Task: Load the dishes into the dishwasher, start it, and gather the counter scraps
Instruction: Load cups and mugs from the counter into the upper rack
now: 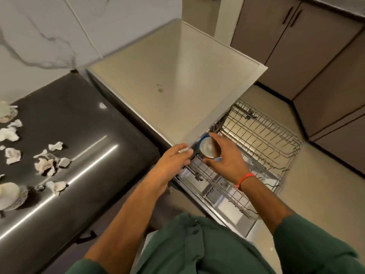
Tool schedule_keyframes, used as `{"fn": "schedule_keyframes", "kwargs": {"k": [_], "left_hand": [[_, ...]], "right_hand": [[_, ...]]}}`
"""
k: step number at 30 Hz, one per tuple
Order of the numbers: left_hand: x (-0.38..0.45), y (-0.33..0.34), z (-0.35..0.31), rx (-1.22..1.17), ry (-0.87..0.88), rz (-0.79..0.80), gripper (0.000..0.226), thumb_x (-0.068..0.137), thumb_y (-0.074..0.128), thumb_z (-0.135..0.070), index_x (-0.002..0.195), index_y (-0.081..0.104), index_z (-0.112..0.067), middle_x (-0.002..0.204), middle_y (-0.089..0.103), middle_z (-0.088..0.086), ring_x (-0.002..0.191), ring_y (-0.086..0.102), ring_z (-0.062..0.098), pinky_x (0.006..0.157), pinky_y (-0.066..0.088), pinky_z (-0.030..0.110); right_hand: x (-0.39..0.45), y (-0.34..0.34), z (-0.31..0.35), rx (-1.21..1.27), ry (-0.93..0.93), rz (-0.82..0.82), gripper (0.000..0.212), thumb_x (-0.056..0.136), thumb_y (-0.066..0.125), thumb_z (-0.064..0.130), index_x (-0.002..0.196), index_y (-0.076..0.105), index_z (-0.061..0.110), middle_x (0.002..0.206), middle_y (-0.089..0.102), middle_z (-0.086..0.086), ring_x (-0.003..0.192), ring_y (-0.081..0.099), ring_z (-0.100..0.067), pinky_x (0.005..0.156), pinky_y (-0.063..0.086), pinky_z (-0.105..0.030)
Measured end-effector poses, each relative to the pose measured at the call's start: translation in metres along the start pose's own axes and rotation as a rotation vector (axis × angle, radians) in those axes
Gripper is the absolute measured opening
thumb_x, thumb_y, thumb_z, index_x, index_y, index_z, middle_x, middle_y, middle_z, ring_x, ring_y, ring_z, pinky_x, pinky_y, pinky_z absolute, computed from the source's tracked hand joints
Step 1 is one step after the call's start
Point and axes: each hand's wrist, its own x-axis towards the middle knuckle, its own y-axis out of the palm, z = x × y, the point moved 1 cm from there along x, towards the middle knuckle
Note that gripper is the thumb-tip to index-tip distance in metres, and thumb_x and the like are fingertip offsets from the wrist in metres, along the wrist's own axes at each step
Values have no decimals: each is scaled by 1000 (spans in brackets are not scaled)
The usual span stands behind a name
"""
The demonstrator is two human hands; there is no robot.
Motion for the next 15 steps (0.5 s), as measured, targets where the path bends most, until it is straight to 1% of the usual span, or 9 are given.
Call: {"fn": "schedule_keyframes", "kwargs": {"k": [4, 6, 8, 9, 11, 13, 15], "left_hand": [[4, 49, 3, 67, -61, 1, 38, 100, 58, -39, 137, 55, -29, 128, 65, -6, 114, 64, 10, 95, 50, 30], [10, 66, 8, 79, -126, -17, 35, 102, 55, -35, 135, 55, -26, 130, 64, -2, 117, 63, 15, 99, 47, 34], [14, 83, 10, 77, -199, -42, 25, 104, 51, -27, 128, 53, -26, 132, 61, 2, 119, 60, 20, 104, 43, 42], [14, 90, 12, 85, -224, -57, 24, 104, 51, -25, 128, 52, -27, 132, 61, 2, 117, 60, 20, 105, 43, 43], [11, 102, 14, 182, -248, -80, 26, 103, 54, -30, 129, 54, -32, 130, 62, -3, 113, 63, 14, 101, 47, 39], [8, 111, 12, 242, -278, -98, 24, 102, 55, -35, 126, 54, -38, 128, 63, -8, 111, 64, 9, 101, 50, 38], [8, 115, 9, 257, -300, -103, 22, 102, 55, -37, 124, 54, -41, 128, 63, -9, 111, 65, 8, 102, 50, 38]], "right_hand": [[-6, -14, -82, -27, 121, 50, 77, 73, 82, 36, 141, 48, 24, 132, 58, -3, 117, 54, -26, 98, 48, -49], [-9, -10, -121, 4, 176, 96, 71, 73, 81, 35, 137, 52, 22, 127, 60, -4, 113, 57, -27, 95, 50, -46], [-13, 0, -157, 40, 216, 155, 66, 73, 80, 29, 133, 55, 21, 124, 62, -7, 112, 59, -30, 93, 51, -44], [-16, 7, -170, 51, 237, 194, 64, 74, 80, 23, 133, 55, 18, 124, 62, -9, 112, 59, -31, 93, 51, -43], [-20, 22, -191, 60, 264, 272, 60, 76, 76, 14, 131, 56, 14, 126, 61, -13, 112, 58, -34, 93, 50, -42], [-23, 39, -206, 77, 289, 317, 58, 77, 74, 13, 132, 55, 15, 128, 59, -14, 115, 57, -35, 95, 49, -43], [-25, 58, -215, 67, 319, 371, 62, 78, 72, 13, 136, 51, 17, 132, 56, -13, 118, 56, -35, 97, 49, -43]]}}
